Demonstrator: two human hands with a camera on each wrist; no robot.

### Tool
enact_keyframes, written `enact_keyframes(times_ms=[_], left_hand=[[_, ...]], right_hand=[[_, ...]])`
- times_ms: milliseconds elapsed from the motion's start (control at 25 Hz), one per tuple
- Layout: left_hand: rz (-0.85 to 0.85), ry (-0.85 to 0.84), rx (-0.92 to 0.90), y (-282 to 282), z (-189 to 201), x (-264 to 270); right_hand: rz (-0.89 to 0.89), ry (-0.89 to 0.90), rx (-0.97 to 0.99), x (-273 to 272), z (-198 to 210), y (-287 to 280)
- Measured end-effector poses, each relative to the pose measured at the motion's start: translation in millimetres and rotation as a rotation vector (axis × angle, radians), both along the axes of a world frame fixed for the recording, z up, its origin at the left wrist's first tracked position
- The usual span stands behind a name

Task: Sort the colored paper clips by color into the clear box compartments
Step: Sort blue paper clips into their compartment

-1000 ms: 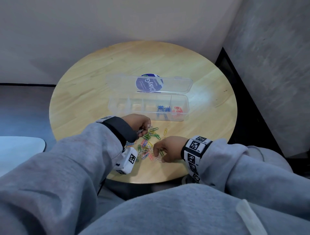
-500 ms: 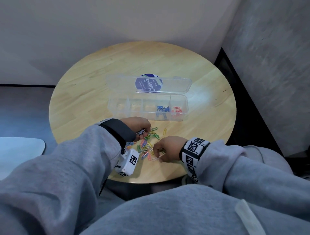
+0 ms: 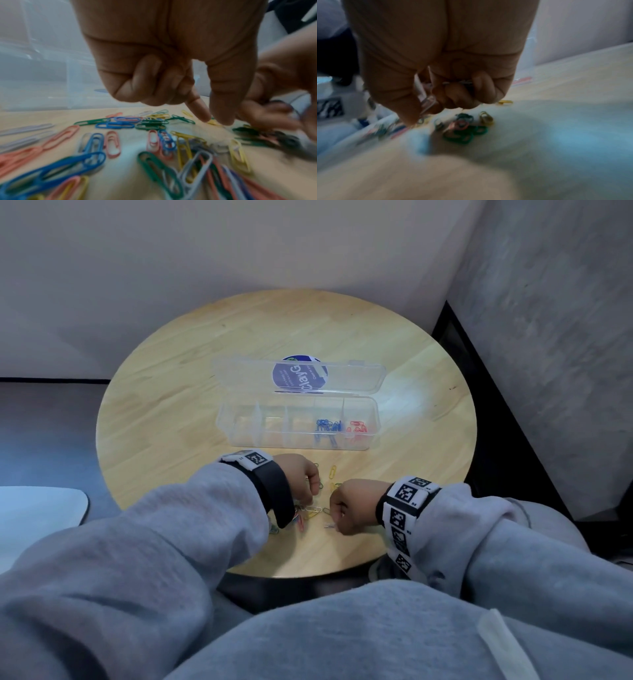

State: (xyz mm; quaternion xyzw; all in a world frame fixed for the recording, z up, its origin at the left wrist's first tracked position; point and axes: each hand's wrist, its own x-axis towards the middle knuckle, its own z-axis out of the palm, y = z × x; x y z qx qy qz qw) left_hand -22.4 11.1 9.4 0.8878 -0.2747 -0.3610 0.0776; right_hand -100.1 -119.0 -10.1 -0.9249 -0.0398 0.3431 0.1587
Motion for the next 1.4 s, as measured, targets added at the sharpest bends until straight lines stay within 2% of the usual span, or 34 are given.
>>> enact_keyframes(times_ms=[200,320,480,560,640,960,1160,1400], left_hand=[[-0.145,-0.055,0.138,-9.2,-8.0,-5.2],[-0.148,-0.068,0.154,-10.3,-11.9,-6.1],[-0.139,-0.063,0.156,-9.5,-13.8,-6.1],[-0.058,-0.043,0.079,-5.6,-11.1,-3.3],[0.098,0.021,-0.054,0.6,-3.3,4.0],[0.611,0.264,-0.568,18.8,24.4,39.5],[0.826,0.372,-0.643,17.2,35.6,57.5],[1.003,0.42,-0.681,-0.7,42.3,74.8]], right_hand=[[-0.35,-0.075,0.199,7.4,19.6,-34.4],[-0.573,-0.022,0.393,9.0,21.5,-48.6],[-0.751,0.02,0.628,8.5,17.9,-51.4],[-0.833,0.063,0.762,8.5,18.0,-50.8],[-0.898,0.102,0.859,10.1,19.4,-50.6],[-1.142,0.155,1.121,36.3,40.8,-33.4],[-1.156,0.108,1.2,66.4,54.4,-18.6],[-1.139,0.107,1.173,98.9,57.0,-3.2]])
